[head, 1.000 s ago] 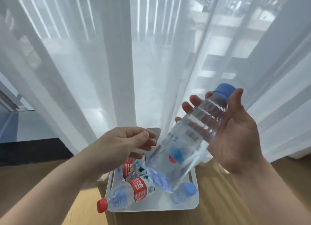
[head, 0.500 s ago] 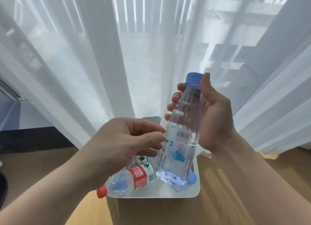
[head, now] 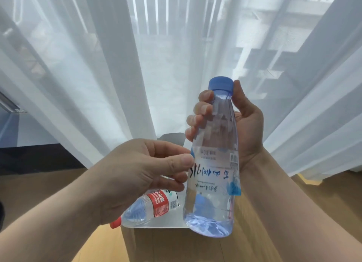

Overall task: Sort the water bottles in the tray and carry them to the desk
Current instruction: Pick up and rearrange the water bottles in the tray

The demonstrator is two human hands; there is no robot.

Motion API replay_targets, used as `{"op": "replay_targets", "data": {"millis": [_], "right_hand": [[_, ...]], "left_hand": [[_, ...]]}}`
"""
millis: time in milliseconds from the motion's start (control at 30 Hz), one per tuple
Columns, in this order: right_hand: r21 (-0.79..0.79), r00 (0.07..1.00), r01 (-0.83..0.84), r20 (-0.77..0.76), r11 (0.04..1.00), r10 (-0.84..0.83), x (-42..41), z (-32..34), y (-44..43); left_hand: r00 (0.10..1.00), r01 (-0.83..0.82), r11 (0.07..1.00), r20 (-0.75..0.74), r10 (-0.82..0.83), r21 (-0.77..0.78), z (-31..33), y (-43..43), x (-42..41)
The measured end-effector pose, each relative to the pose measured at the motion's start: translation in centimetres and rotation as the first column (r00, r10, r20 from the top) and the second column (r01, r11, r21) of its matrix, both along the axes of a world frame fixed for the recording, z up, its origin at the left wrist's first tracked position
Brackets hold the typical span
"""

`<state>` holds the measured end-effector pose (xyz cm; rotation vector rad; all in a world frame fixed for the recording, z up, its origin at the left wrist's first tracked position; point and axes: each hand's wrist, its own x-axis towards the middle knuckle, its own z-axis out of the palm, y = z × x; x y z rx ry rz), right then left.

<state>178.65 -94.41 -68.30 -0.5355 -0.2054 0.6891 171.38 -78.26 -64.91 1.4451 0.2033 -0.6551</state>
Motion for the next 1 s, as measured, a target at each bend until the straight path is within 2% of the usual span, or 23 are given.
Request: {"op": "replay_targets", "data": {"millis": [133, 267, 333, 433, 500, 600, 767, 800, 833, 867, 933, 967, 1000], "right_hand": [[0.022, 0.999, -0.037, 0.000, 0.999, 0.037, 0.0, 0.2, 0.3], [0.004, 0.999, -0.043, 0.024, 0.999, 0.043, 0.2, 0.3, 0.2], [-0.046, 0.999, -0.012, 0.034, 0.999, 0.014, 0.2, 0.7, -0.1], [-0.233, 0.991, 0.129, 0.063, 0.964, -0.117, 0.3, 1.4, -0.9], [-0.386, 0.973, 0.227, 0.127, 0.894, -0.192, 0.2, 1.7, -1.2], [-0.559, 0.936, 0.353, 0.217, 0.750, -0.278, 0.2, 2.0, -1.3], [-0.657, 0.848, 0.528, 0.379, 0.537, -0.370, 0.6, 2.0, -1.0], [-0.666, 0.833, 0.553, 0.416, 0.501, -0.366, 0.6, 1.8, -0.9], [-0.671, 0.821, 0.570, 0.441, 0.474, -0.363, 0.6, 1.8, -1.0], [-0.674, 0.814, 0.580, 0.455, 0.458, -0.362, 0.6, 1.7, -1.0], [-0.679, 0.815, 0.578, 0.458, 0.453, -0.354, 0.5, 1.7, -1.2], [-0.683, 0.819, 0.573, 0.458, 0.453, -0.345, 0.4, 1.8, -1.3], [-0.688, 0.821, 0.570, 0.463, 0.449, -0.334, 0.4, 1.8, -1.3]], "left_hand": [[0.999, 0.019, 1.000, -0.050, -0.020, -0.024, -0.1, 0.0, 0.2], [0.998, 0.041, 0.999, -0.035, -0.042, -0.028, -0.3, 0.2, 0.4], [0.999, 0.044, 0.998, -0.026, -0.045, -0.036, -0.2, 0.6, 0.7], [0.999, -0.030, 0.997, -0.015, 0.029, -0.075, 0.2, 1.9, 1.4], [0.999, -0.039, 0.996, 0.013, 0.040, -0.077, 0.5, 3.2, 1.9], [0.998, -0.005, 1.000, 0.063, 0.003, 0.020, 0.4, 4.5, 2.1], [0.982, -0.129, 0.984, 0.157, 0.109, 0.125, 0.7, 5.3, 2.6], [0.972, -0.139, 0.968, 0.214, 0.094, 0.207, 0.7, 5.5, 2.6], [0.960, -0.146, 0.922, 0.276, 0.045, 0.359, 0.5, 5.7, 2.6], [0.944, -0.170, 0.835, 0.330, -0.014, 0.523, 0.0, 5.9, 2.6], [0.911, -0.187, 0.543, 0.352, -0.217, 0.819, -1.5, 5.8, 2.7], [0.899, -0.162, 0.444, 0.317, -0.302, 0.881, -2.3, 5.6, 2.7], [0.896, -0.113, 0.393, 0.265, -0.357, 0.912, -3.3, 5.5, 2.8]]}}
